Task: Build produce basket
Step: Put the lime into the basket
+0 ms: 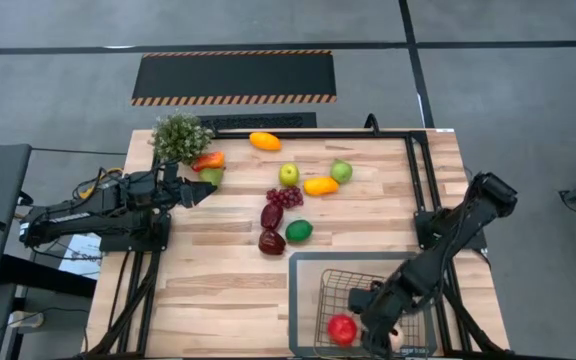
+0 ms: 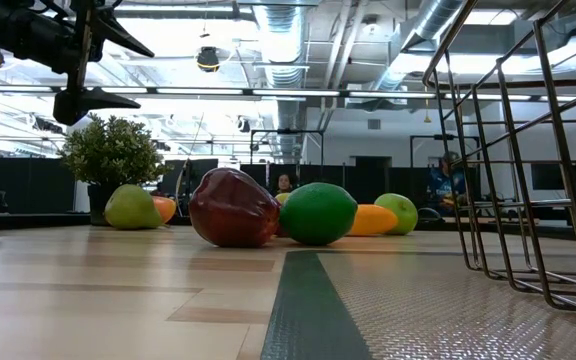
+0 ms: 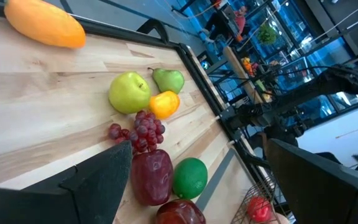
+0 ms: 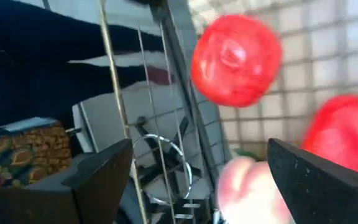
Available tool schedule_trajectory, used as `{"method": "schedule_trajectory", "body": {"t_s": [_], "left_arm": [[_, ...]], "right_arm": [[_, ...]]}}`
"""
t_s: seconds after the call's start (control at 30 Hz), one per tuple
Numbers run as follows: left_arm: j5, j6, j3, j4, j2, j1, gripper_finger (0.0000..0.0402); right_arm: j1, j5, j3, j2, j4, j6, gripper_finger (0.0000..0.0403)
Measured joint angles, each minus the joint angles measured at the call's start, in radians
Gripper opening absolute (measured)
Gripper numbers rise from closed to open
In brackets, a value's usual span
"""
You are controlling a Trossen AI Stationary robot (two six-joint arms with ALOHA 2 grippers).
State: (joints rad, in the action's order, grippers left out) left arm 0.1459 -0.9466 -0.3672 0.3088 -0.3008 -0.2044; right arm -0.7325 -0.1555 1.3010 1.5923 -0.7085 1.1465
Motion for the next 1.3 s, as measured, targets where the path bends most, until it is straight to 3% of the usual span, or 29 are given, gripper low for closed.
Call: {"method": "schedule_trajectory", "body": {"t_s": [0.1, 0.27, 0.37, 0.57, 0.83, 1.03, 1.3], "left_arm": [[0.000, 0.000, 0.000, 0.000, 0.000, 0.000, 0.0360], [0.000, 0.000, 0.000, 0.016, 0.000, 0.000, 0.0360], [-0.004, 0.000, 0.000, 0.026, 0.000, 0.000, 0.0360], [-0.007, 0.000, 0.000, 0.026, 0.000, 0.000, 0.0360], [-0.007, 0.000, 0.000, 0.048, 0.000, 0.000, 0.0360], [-0.002, 0.010, 0.000, 0.047, 0.000, 0.000, 0.0360], [0.000, 0.019, 0.000, 0.051, 0.000, 0.000, 0.0360]], "right_arm": [[0.060, 0.028, 0.065, -0.048, -0.106, -0.072, 0.0386], [0.198, 0.219, 0.157, -0.118, -0.253, -0.264, 0.0386], [0.314, 0.270, 0.193, -0.120, -0.298, -0.428, 0.0386], [0.504, 0.249, 0.253, -0.014, -0.298, -0.762, 0.0386], [0.596, 0.237, 0.326, 0.198, -0.294, -1.066, 0.0386], [0.641, 0.167, 0.330, 0.318, -0.256, -1.163, 0.0386], [0.701, 0.165, 0.330, 0.447, -0.210, -1.239, 0.0386]]}}
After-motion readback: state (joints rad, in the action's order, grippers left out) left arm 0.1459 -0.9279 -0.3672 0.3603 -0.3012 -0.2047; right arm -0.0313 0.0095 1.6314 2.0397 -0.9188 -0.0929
